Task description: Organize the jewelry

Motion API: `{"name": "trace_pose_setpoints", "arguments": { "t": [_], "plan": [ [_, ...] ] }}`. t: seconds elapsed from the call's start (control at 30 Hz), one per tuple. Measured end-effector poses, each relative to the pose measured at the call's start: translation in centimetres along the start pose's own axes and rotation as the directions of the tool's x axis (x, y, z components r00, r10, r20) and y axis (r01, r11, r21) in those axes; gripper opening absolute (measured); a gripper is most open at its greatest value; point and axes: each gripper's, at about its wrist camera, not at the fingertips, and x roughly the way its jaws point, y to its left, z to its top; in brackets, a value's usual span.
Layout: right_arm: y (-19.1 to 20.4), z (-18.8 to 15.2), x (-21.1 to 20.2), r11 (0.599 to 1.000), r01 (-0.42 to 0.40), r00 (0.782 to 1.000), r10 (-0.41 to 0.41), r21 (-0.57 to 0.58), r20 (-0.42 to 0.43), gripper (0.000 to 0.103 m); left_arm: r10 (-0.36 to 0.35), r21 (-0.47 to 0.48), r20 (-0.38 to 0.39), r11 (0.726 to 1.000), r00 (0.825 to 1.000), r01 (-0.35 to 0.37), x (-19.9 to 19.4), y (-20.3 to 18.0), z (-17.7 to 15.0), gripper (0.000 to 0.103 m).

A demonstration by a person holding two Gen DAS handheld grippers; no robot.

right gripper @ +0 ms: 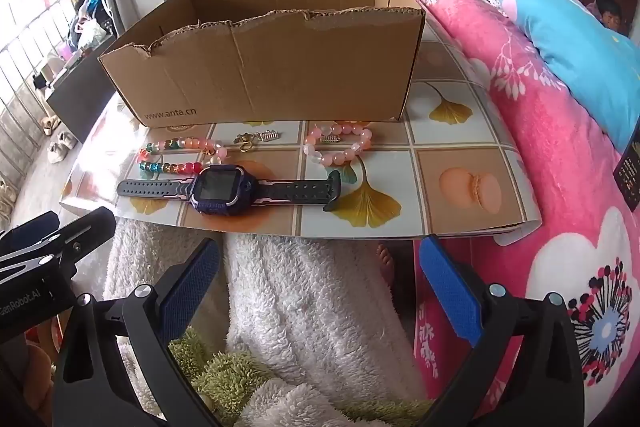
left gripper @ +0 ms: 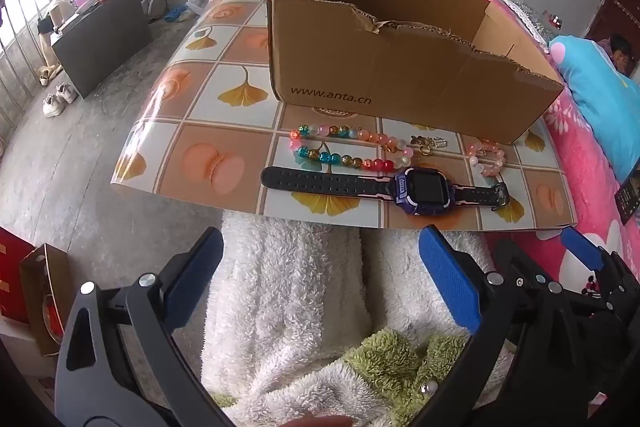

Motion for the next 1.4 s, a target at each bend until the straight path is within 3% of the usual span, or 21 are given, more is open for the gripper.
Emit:
{"name": "trace_pose_setpoints", "arguments": {
  "t": [0.27,1.4],
  "plan": [
    [-0.3,0.2,-0.3,0.999,0.034,0.999,-0.034,-0.001,0.019,0.098,-0.003,0.018,0.028,1.000,1.000,0.003,0.1,-0.7,-0.2,0.095],
    [-0.7,0.7,0.4,0.998,0.061,0.998,-0.061,0.013,-0.007,0.098,-0.069,0.019,-0.013,0.997,0.998,0.069,1.2,-0.5,0.2,0.095]
  ]
}}
